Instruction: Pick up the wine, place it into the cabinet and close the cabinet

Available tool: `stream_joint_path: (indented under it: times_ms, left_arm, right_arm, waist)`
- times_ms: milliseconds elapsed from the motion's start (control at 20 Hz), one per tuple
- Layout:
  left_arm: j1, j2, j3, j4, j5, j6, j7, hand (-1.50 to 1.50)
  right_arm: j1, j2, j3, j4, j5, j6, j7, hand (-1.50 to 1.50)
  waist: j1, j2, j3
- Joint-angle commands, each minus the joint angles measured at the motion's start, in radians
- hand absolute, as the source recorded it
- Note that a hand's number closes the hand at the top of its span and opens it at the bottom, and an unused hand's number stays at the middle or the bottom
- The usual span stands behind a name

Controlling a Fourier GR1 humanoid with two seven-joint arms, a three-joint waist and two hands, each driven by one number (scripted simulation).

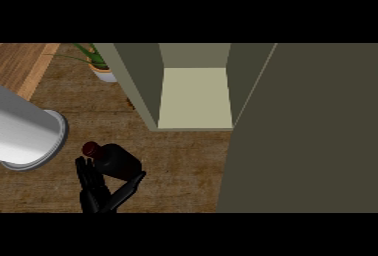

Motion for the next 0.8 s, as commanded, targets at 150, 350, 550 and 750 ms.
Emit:
stream_joint_path:
  times_ms: [150,350,550,750]
  left_arm:
    - [-0.102,-0.005,-0.005,0.103,0.072,-0.102,-0.056,1.50]
    - [-0.134,0.041,0.002,0.141,0.002,-0.113,-0.019,1.50]
    - [-0.172,0.059,-0.033,0.167,-0.117,0.012,-0.094,1.50]
    - [-0.187,0.003,-0.038,0.164,-0.145,0.091,-0.152,1.50]
  right_arm:
    - [-0.020,-0.006,-0.009,-0.086,-0.068,-0.027,0.105,-1.50]
    - [-0.047,-0.044,-0.109,-0.061,-0.169,0.001,0.112,-1.50]
    - [-0.021,-0.005,-0.004,-0.049,-0.074,-0.018,0.073,-1.50]
    - [0.023,-0.022,-0.054,-0.096,-0.108,0.001,0.061,-1.50]
  waist:
    - [-0.003,0.000,-0.001]
    - [-0.001,-0.001,0.001]
    - [-0.001,-0.001,0.001]
    - [-0.001,-0.001,0.001]
